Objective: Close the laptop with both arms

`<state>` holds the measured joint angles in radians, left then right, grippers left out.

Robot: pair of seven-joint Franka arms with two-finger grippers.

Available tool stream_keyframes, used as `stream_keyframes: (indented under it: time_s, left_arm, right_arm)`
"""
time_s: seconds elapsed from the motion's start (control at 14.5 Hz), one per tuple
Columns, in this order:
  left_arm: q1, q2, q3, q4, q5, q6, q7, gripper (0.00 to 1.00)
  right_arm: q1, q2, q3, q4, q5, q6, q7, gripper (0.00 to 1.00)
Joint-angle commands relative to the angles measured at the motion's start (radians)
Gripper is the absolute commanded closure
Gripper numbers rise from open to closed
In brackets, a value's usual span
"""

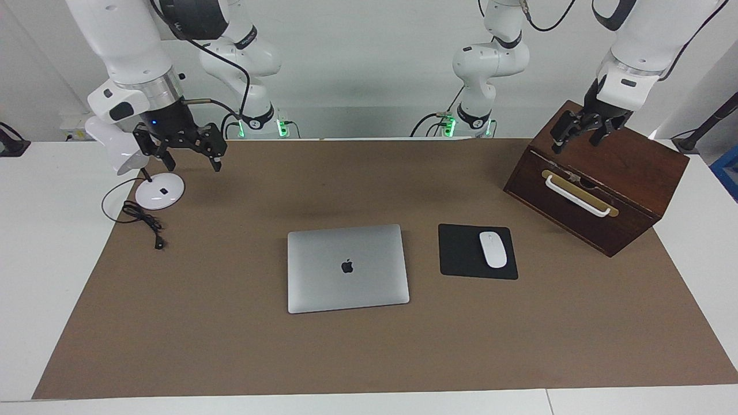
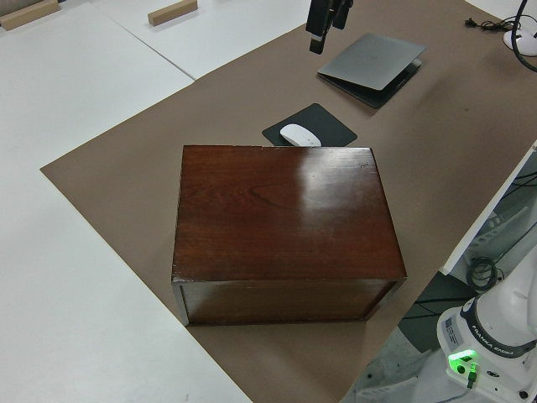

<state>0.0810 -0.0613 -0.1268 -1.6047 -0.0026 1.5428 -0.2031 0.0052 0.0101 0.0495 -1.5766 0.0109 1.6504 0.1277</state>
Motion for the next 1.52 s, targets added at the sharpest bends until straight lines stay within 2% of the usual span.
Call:
stream_keyframes:
  time_s: [0.0, 0.83, 1.1, 1.45]
  left_arm:
    - [0.011, -0.017, -0.005, -0.014, 0.023, 0.020, 0.014, 0.00]
    - [0.002, -0.014, -0.007, -0.006, 0.020, -0.003, 0.016, 0.00]
    - [-0.104, -0.021, 0.078, -0.018, 0.018, -0.033, 0.014, 0.00]
    - [-0.113, -0.032, 0.078, -0.044, 0.016, -0.024, 0.031, 0.00]
  right_arm:
    - [-0.021, -0.010, 0.007, -0.005, 0.023, -0.006, 0.007, 0.00]
    - [-0.060, -0.012, 0.007, -0.013, 0.018, 0.005, 0.003, 0.00]
    - [-0.068, -0.012, 0.007, -0.013, 0.018, 0.005, 0.000, 0.00]
    - [-0.067, -0.012, 0.007, -0.013, 0.018, 0.005, -0.008, 0.00]
